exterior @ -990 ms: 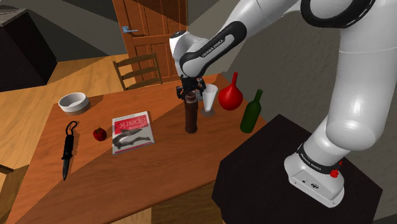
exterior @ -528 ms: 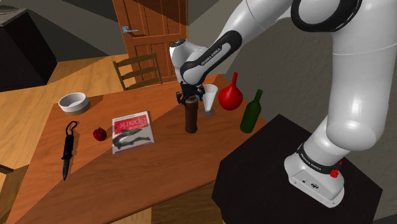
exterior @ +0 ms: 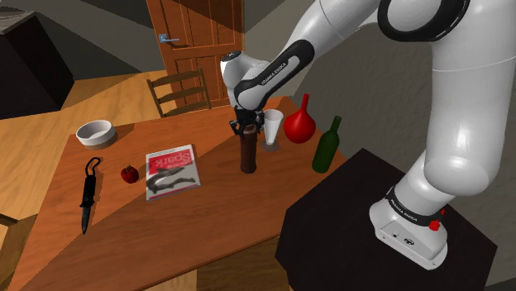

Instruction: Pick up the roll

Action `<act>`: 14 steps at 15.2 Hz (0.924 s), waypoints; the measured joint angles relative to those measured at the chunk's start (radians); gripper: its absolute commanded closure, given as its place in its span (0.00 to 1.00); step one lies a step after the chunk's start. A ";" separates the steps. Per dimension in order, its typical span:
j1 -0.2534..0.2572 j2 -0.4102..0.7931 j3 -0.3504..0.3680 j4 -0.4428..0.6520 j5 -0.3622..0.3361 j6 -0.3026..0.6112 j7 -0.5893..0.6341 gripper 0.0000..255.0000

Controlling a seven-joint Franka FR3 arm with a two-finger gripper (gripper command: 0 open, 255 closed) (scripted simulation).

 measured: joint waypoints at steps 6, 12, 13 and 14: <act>-0.004 -0.027 0.007 -0.002 0.013 -0.027 -0.010 1.00; -0.012 -0.081 0.019 0.005 0.037 -0.084 -0.031 1.00; -0.013 -0.088 0.021 0.009 0.041 -0.095 -0.035 1.00; -0.015 -0.099 0.023 0.007 0.045 -0.103 -0.039 1.00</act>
